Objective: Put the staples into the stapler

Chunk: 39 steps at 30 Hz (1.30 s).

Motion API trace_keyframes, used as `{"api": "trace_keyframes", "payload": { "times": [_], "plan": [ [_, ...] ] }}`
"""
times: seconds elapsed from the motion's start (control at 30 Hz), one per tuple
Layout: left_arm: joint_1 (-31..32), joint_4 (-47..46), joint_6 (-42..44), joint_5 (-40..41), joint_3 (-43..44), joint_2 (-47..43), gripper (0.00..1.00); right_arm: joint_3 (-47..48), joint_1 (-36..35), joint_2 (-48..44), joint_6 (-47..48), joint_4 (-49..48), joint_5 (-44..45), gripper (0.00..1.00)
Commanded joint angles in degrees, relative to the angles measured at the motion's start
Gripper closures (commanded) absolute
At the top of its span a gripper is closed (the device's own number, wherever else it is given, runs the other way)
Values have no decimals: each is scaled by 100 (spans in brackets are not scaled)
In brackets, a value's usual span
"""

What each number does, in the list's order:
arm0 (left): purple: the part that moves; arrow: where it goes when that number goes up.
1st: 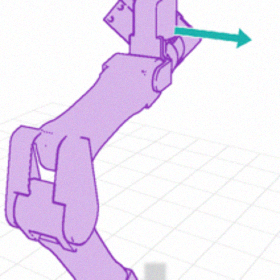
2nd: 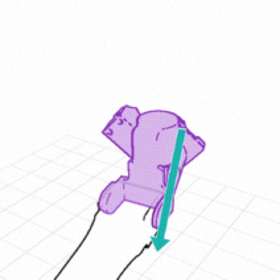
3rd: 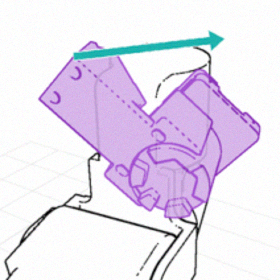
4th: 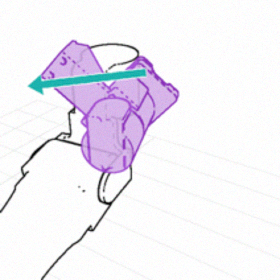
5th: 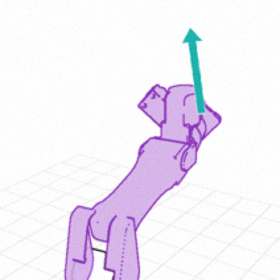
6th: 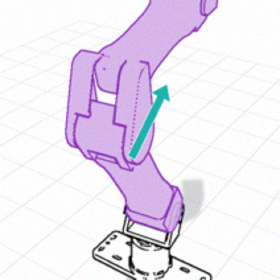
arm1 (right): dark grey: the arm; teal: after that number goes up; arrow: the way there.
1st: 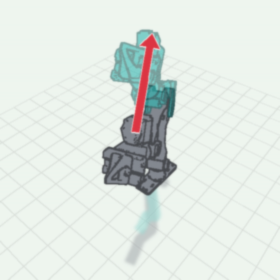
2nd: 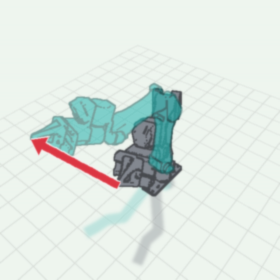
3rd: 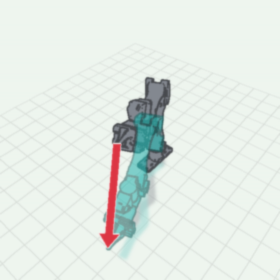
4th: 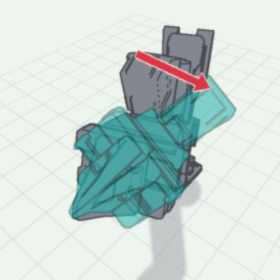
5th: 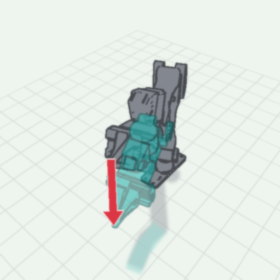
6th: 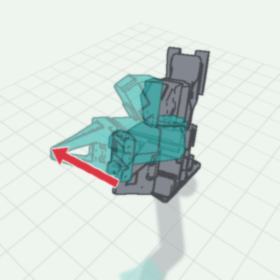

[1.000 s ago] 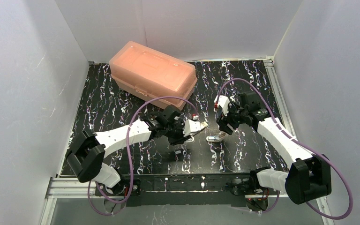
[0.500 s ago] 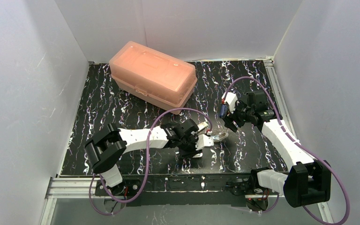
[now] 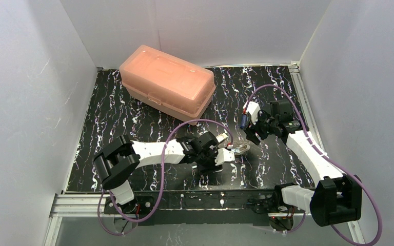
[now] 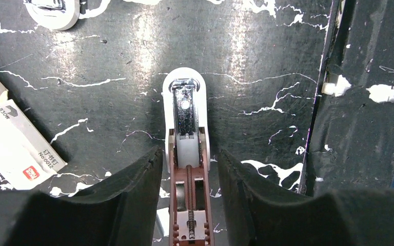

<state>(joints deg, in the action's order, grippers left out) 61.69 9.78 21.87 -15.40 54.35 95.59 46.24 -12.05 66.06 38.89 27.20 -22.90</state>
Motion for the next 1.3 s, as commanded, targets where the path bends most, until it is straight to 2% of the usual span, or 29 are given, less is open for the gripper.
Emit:
{"api": "trace_keyframes", "payload": {
  "times": [0.0,0.1,0.3,0.4,0.63,0.83,1.27],
  "plan": [
    [36,22,34,27,-49,-16,56,-18,32,-15,-46,-137,-82,23],
    [36,110,107,65,-45,-187,48,-25,30,-15,-39,-145,-75,23],
    [32,165,421,34,-281,-851,19,-18,28,48,-33,-160,-59,23],
    [-62,234,535,-16,-391,-1109,13,-18,33,91,-31,-155,-48,23],
    [-554,83,510,-284,-853,-1685,13,-28,35,167,-16,-163,-4,23],
    [-887,67,469,-196,-1165,-1839,18,-27,28,230,-5,-165,26,23],
    [-892,-16,280,166,-1162,-1229,39,-55,38,205,4,-162,72,23]
  ]
}}
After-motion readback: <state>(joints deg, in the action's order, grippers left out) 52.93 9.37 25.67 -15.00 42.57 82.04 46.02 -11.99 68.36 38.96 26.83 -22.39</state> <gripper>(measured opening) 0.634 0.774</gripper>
